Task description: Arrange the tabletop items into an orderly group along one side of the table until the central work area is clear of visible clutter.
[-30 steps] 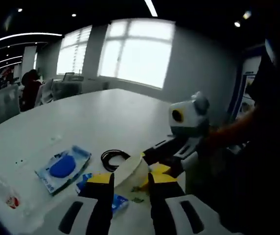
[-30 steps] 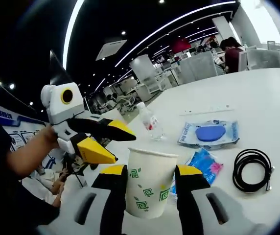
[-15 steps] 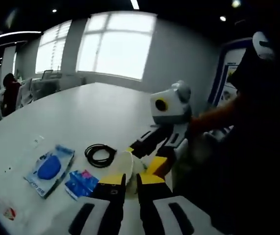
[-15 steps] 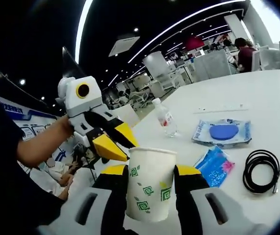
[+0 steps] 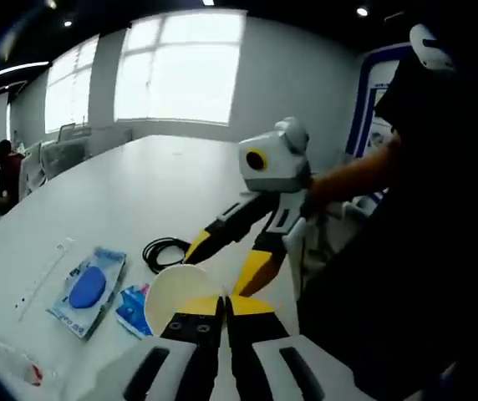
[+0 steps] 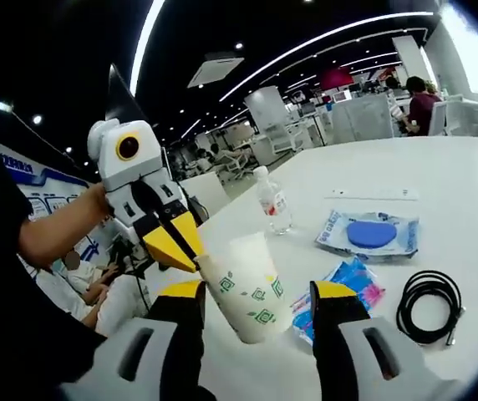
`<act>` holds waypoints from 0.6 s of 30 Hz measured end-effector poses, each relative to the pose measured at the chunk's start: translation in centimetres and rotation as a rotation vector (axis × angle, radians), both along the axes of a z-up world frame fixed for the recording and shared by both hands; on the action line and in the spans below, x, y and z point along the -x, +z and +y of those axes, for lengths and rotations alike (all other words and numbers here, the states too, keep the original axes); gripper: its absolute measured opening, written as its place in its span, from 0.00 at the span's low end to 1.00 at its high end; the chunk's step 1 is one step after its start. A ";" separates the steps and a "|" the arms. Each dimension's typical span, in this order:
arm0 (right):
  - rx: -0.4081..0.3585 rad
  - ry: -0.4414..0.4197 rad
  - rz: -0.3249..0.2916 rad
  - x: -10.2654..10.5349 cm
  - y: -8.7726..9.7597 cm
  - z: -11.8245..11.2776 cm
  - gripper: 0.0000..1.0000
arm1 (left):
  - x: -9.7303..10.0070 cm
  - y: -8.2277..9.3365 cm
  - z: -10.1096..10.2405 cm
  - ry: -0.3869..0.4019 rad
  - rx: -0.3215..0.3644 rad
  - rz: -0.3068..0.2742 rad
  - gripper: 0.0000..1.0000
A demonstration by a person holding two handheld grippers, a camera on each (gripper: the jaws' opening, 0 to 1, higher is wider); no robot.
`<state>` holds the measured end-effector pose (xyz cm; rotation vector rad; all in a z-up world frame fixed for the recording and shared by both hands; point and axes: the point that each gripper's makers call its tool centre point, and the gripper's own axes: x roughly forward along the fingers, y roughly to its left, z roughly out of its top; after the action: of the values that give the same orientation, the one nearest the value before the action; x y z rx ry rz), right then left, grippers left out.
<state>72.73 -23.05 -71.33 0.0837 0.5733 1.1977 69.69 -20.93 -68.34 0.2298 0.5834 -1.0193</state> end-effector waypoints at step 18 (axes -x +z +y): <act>0.099 -0.242 -0.110 -5.0 -0.3 -5.2 0.90 | -2.7 -3.2 5.4 0.042 -0.269 -0.032 0.00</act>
<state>77.70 -28.28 -71.60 0.0028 0.5089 0.9319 72.37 -15.54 -71.58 0.4683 0.6938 -0.8936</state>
